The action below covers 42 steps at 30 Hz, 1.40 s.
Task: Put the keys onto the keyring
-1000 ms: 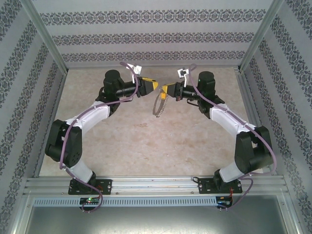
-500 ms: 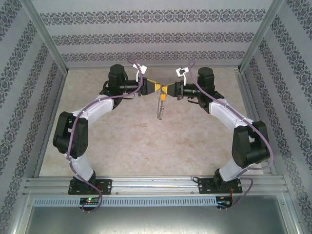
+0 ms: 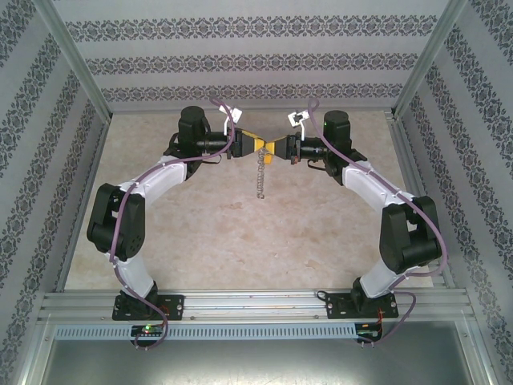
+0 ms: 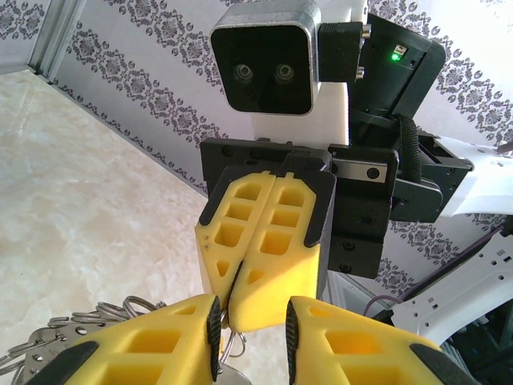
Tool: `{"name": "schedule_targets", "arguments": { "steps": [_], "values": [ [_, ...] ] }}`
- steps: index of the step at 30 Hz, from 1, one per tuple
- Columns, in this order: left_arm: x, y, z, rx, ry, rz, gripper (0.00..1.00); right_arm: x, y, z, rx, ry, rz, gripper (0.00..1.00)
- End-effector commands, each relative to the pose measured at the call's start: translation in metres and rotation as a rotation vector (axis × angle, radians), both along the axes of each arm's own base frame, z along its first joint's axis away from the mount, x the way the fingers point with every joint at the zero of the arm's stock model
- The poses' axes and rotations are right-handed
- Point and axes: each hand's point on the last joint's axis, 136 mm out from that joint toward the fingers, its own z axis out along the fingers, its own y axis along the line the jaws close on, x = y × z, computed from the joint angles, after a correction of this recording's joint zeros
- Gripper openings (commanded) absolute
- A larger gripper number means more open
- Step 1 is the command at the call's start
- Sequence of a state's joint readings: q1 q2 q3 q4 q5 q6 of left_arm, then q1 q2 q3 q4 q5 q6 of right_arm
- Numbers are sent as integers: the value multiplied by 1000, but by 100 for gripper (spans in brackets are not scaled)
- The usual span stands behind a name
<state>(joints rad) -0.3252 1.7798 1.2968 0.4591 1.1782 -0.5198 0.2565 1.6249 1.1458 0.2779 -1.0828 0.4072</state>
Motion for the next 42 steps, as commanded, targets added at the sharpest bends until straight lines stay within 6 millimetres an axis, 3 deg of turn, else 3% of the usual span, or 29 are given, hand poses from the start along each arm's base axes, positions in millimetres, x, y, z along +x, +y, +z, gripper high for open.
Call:
{"name": "schedule_targets", "arguments": {
  "steps": [1,34,42],
  "values": [
    [1,1,-2,2,-6,-13,29,0,-4,20,20,-96,17,0],
    [-6,-12,-22,35,21,-37,34,-6,-6,25,30,-102,3,0],
    [-11,-19,-18,24,7,-60,20,-4,-4,24,29,-99,1,0]
  ]
}}
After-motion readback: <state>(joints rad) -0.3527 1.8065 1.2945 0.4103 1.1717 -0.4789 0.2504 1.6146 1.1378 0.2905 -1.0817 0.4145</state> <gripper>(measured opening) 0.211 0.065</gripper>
